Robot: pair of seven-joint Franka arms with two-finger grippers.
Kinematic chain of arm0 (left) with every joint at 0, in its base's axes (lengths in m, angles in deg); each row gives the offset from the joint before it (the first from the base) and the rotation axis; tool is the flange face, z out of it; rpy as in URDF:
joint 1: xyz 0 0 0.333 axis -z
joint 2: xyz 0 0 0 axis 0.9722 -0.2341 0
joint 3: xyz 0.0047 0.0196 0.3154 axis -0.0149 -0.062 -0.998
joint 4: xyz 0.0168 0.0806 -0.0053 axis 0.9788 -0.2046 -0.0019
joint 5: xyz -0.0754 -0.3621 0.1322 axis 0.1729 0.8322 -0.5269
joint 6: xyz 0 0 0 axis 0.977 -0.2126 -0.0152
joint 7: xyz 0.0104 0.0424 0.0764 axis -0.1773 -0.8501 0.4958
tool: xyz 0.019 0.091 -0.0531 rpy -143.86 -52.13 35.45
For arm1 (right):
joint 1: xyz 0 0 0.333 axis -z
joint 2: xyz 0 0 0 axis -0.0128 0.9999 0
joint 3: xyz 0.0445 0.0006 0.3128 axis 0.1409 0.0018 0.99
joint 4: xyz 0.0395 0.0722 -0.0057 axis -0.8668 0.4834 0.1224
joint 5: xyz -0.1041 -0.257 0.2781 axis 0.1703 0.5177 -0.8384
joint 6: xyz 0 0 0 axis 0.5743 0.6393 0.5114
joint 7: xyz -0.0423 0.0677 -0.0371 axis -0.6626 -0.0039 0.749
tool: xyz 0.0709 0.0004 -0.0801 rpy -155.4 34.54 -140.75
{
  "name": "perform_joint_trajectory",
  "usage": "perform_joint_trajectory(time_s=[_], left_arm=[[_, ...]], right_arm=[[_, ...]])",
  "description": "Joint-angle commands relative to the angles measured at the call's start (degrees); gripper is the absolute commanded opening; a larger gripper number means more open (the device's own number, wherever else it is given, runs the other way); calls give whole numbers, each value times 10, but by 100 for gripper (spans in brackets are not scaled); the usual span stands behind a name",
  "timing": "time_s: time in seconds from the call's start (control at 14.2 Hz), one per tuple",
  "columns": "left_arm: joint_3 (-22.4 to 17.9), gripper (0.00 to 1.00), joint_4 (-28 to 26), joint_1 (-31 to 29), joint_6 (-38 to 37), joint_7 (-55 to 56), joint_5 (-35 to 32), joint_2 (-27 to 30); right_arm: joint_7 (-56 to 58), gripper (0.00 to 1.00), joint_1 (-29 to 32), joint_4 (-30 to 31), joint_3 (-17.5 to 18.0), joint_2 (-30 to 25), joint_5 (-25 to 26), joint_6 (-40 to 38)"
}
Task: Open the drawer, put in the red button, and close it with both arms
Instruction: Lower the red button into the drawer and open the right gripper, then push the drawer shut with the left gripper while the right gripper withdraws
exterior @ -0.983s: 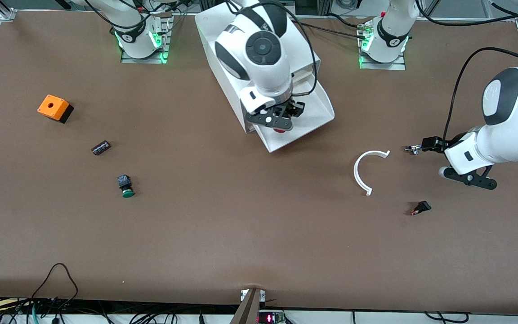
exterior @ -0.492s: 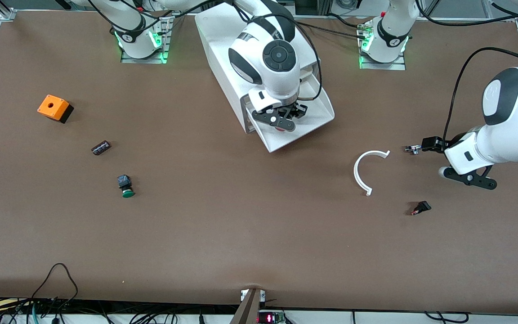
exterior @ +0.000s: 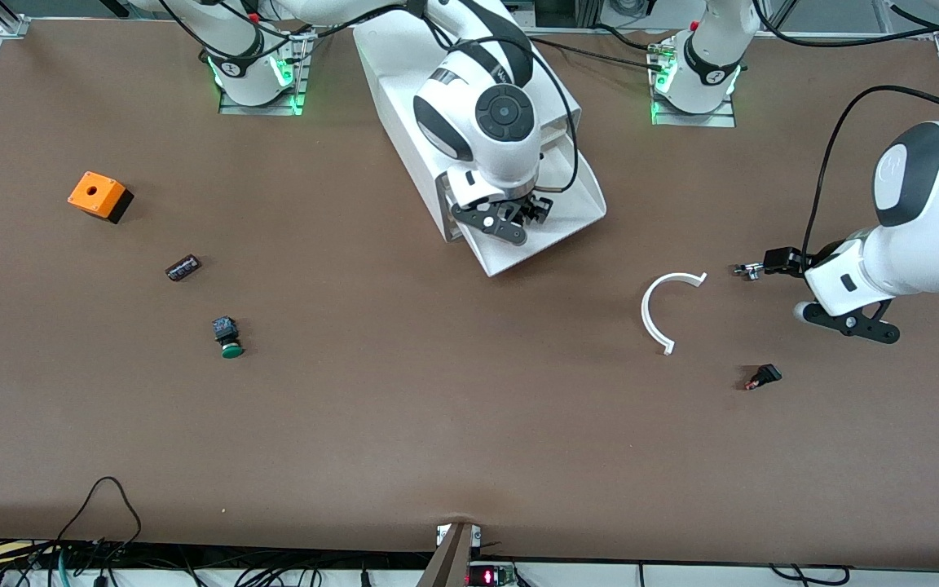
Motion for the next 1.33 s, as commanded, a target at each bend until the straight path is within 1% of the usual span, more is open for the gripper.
perform_joint_trajectory(time_s=[0.0,0.07,0.14,0.21,0.35,0.49,0.7,0.84,0.98,1.12,1.26], left_arm=[[1,100,13,-3,-12,1,2,-9],[1,100,12,-7,-11,25,23,-16],[1,100,9,-10,-9,91,58,-18],[5,100,8,-4,-5,163,68,-18],[17,100,3,15,18,254,74,-23],[27,100,-32,38,76,371,69,-17],[83,100,-78,42,142,504,68,-17],[121,100,-117,43,204,571,64,-17],[146,100,-149,50,260,618,62,-18],[147,100,-183,86,317,665,55,-18],[148,100,-199,117,338,740,0,-24]], right_arm=[[26,100,9,-29,-32,-16,6,-26],[62,100,10,-42,-52,-17,5,-42],[107,100,18,-53,-63,-27,5,-61],[150,100,31,-56,-74,-43,4,-74],[217,100,75,-55,-77,-72,1,-101],[284,100,114,-55,-78,-86,-3,-115],[390,100,164,-51,-77,-121,-3,-168],[476,100,213,-40,-77,-150,-10,-202],[589,100,266,55,-77,-227,-21,-188],[671,100,302,121,-80,-286,-21,-185],[751,100,324,180,-101,-345,-21,-183]])
